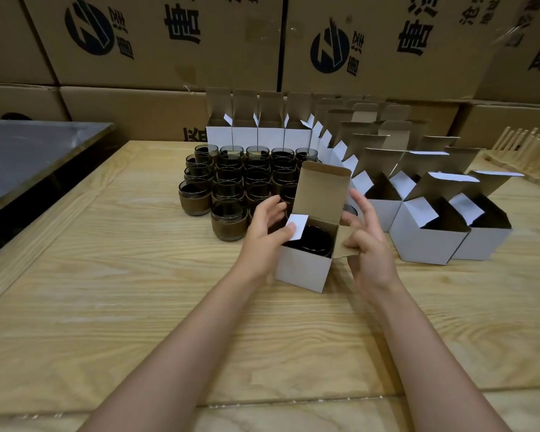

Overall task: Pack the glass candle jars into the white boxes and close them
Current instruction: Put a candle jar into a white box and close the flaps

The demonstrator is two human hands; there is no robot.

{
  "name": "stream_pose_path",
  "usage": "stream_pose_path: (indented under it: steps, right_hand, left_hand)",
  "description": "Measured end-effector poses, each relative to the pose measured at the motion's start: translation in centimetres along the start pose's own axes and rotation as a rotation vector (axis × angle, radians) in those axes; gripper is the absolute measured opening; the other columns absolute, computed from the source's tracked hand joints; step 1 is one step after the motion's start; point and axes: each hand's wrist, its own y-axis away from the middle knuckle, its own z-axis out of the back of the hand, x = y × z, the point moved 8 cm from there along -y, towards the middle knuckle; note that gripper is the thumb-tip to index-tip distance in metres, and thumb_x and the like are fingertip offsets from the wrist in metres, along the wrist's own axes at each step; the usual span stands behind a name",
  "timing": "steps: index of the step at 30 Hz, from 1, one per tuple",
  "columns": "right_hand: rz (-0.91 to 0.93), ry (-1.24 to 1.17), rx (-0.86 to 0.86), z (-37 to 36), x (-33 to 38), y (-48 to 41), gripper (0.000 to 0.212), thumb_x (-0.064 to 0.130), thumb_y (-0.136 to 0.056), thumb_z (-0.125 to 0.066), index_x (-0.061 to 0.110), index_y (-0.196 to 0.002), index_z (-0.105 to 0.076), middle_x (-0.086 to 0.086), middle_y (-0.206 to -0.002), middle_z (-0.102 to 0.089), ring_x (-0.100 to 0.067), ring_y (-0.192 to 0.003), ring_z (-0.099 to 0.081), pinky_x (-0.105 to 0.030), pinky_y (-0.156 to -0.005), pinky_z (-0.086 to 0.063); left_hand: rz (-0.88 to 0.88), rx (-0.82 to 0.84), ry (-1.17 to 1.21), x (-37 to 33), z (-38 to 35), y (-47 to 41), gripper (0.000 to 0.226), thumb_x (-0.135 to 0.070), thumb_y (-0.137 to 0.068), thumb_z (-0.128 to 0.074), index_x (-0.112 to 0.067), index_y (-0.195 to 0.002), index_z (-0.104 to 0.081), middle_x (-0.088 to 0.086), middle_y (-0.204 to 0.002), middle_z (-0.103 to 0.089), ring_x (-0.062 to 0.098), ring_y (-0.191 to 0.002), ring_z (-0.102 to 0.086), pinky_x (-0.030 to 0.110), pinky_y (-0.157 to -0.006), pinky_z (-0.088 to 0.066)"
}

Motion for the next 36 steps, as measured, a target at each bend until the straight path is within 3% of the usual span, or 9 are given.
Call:
stream_pose_path:
  steps: [2,5,8,11,15,18,25,29,36]
  right_hand:
    - [-0.018,-0.116,0.005,-0.1,-0.3,0.0,0.058,-0.002,-0.093,-0.034,0.034,-0.139,-0.035,-0.001,-0.112,-0.069,-0.016,-0.092,-0.067,-0.022,-0.071,-0.054]
    - [-0.083,-0.306,0.025,-0.6,-0.8,0.1,0.042,0.028,-0.103,-0.025,0.029,-0.144,-0.032,-0.004,-0.127,-0.063,-0.020,-0.115,-0.060,-0.030,-0.093,-0.047]
    - [-0.095,-0.302,0.094,-1.3,-0.7,0.3,0.046,0.022,-0.101,-0.020,0.020,-0.144,-0.036,-0.008,-0.136,-0.056,-0.026,-0.125,-0.052,-0.040,-0.103,-0.039]
    - [-0.057,-0.169,0.090,-1.9,-0.9,0.4,0.042,0.015,-0.101,-0.035,0.017,-0.143,-0.039,-0.006,-0.135,-0.057,-0.023,-0.125,-0.053,-0.044,-0.107,-0.039]
    - [0.079,0.094,0.068,-2.5,-0.5,0.7,0.050,-0.002,-0.092,-0.054,0.016,-0.138,-0.043,-0.005,-0.125,-0.062,-0.018,-0.116,-0.058,-0.045,-0.103,-0.045]
    - [0.122,0.067,0.097,-2.8,-0.1,0.9,0.059,0.000,-0.091,-0.057,0.029,-0.139,-0.041,-0.005,-0.124,-0.062,-0.019,-0.114,-0.060,-0.034,-0.092,-0.052]
    - [0.122,0.038,0.098,-3.0,0.6,1.7,0.045,0.056,-0.068,-0.072,0.027,-0.101,-0.062,0.002,-0.115,-0.062,-0.017,-0.107,-0.058,-0.032,-0.085,-0.049]
    - [0.206,0.167,0.083,-3.0,0.9,1.9,0.013,0.029,-0.080,-0.065,0.025,-0.092,-0.066,0.003,-0.114,-0.063,-0.006,-0.107,-0.059,-0.021,-0.083,-0.048]
    - [0.291,0.325,0.130,-3.1,1.3,2.6,0.019,0.011,-0.088,-0.063,0.025,-0.099,-0.070,0.001,-0.117,-0.062,-0.007,-0.115,-0.054,-0.019,-0.089,-0.046]
  left_hand:
    - [0.075,-0.038,0.140,1.0,-0.3,0.0,0.051,0.003,-0.091,-0.053,-0.013,-0.138,-0.039,0.002,-0.124,-0.055,0.019,-0.121,-0.051,0.034,-0.103,-0.041]
    - [0.107,-0.092,0.214,1.6,-0.3,0.2,0.047,0.007,-0.089,-0.051,-0.010,-0.132,-0.047,-0.002,-0.107,-0.062,0.017,-0.104,-0.059,0.029,-0.089,-0.048]
    - [0.074,-0.097,0.225,1.3,-0.2,0.6,0.042,0.010,-0.086,-0.047,-0.013,-0.119,-0.058,0.000,-0.102,-0.065,0.016,-0.097,-0.061,0.031,-0.085,-0.049]
    - [0.065,-0.086,0.247,1.0,-0.4,0.9,0.040,0.010,-0.085,-0.045,-0.017,-0.110,-0.060,0.001,-0.101,-0.065,0.017,-0.094,-0.061,0.032,-0.083,-0.050]
    - [0.058,-0.074,0.273,1.0,-0.6,1.0,0.038,0.012,-0.085,-0.045,-0.017,-0.107,-0.058,0.005,-0.100,-0.063,0.021,-0.090,-0.060,0.032,-0.077,-0.049]
    - [0.032,-0.066,0.284,0.9,-0.6,1.2,0.038,0.011,-0.086,-0.045,-0.019,-0.106,-0.057,0.008,-0.099,-0.061,0.022,-0.091,-0.058,0.033,-0.078,-0.048]
    - [-0.041,-0.118,0.188,0.6,-0.5,1.6,0.023,-0.013,-0.101,-0.042,-0.028,-0.098,-0.059,0.001,-0.097,-0.060,0.019,-0.091,-0.055,0.039,-0.083,-0.043]
    - [-0.059,-0.132,0.096,0.7,-0.2,1.8,0.027,-0.025,-0.104,-0.033,-0.028,-0.096,-0.058,-0.003,-0.100,-0.061,0.017,-0.093,-0.056,0.041,-0.084,-0.045]
    - [-0.096,-0.135,-0.018,0.2,-0.1,2.0,0.045,-0.051,-0.094,-0.019,-0.032,-0.094,-0.060,0.000,-0.112,-0.060,0.026,-0.109,-0.054,0.047,-0.099,-0.042]
